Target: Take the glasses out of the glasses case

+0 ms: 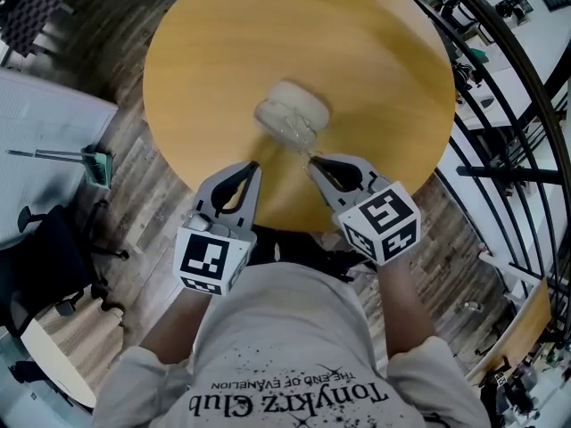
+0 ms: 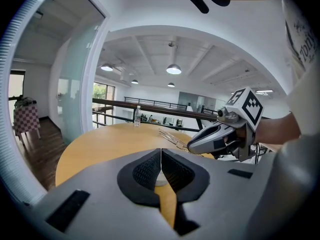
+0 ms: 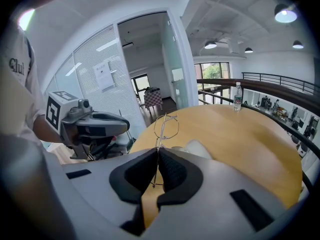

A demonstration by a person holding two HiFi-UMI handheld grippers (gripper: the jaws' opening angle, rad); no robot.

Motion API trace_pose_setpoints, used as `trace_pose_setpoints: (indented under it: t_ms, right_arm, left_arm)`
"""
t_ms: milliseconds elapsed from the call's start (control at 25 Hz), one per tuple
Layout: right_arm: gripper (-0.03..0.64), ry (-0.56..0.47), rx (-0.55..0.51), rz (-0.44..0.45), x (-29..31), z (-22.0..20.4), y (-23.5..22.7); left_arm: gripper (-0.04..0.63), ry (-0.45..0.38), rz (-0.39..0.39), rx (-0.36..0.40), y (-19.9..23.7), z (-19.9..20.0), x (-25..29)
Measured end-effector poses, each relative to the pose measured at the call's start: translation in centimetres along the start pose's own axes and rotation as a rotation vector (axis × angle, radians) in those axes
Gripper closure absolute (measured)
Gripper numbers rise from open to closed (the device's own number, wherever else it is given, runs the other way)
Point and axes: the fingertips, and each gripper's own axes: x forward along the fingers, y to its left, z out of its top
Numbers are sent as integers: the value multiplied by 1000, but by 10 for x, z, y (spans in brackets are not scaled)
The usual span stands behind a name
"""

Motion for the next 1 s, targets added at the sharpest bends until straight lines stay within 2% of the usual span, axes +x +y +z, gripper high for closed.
trace_pose_setpoints:
  t_ms: [1000]
  right_arm:
    - [583,-138,32,13,-57,26,48]
  left_arm:
    - [571,-74,-32,-3,-37,26,-42]
